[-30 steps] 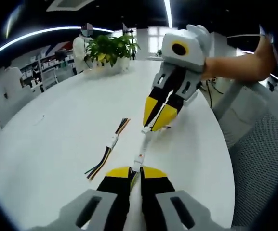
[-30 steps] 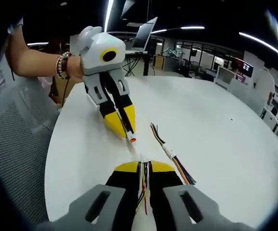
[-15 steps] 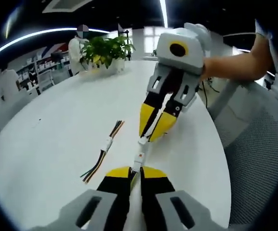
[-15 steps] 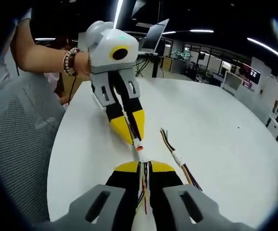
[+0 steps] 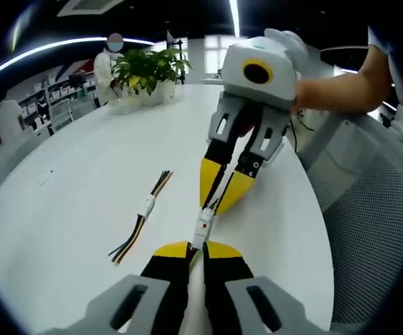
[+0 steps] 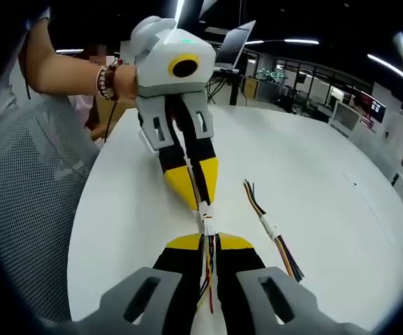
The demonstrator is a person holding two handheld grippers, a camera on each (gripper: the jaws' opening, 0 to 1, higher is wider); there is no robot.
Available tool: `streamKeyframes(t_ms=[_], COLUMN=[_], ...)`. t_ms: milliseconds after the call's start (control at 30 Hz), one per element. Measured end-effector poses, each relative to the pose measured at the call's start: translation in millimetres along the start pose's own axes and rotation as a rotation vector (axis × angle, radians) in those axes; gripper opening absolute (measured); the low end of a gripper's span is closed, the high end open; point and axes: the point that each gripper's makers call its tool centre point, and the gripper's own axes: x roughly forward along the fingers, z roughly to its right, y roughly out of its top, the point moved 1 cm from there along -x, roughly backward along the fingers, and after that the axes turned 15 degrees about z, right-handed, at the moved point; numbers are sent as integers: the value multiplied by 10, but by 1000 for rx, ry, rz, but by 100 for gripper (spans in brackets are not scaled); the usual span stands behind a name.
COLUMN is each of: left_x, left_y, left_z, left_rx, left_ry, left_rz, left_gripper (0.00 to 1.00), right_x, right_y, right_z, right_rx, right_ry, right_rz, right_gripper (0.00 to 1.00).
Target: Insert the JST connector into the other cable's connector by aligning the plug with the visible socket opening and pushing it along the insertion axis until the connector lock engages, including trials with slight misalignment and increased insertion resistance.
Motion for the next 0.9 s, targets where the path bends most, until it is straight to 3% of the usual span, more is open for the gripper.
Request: streamKeyframes(t_ms=[600, 900], left_x=[35, 49], left_y=[-166, -142], left_z=[23, 29], left_rx=[-16, -22], left_ry=[-27, -35], left_rz=[-42, -25], left_gripper=[0, 0], right_x=[105, 106], right_y=[-136, -111], right_z=[-62, -65], right_rx=[-98, -94], right_ry=[54, 60], right_rz=[-71, -57], right_gripper=[3, 3])
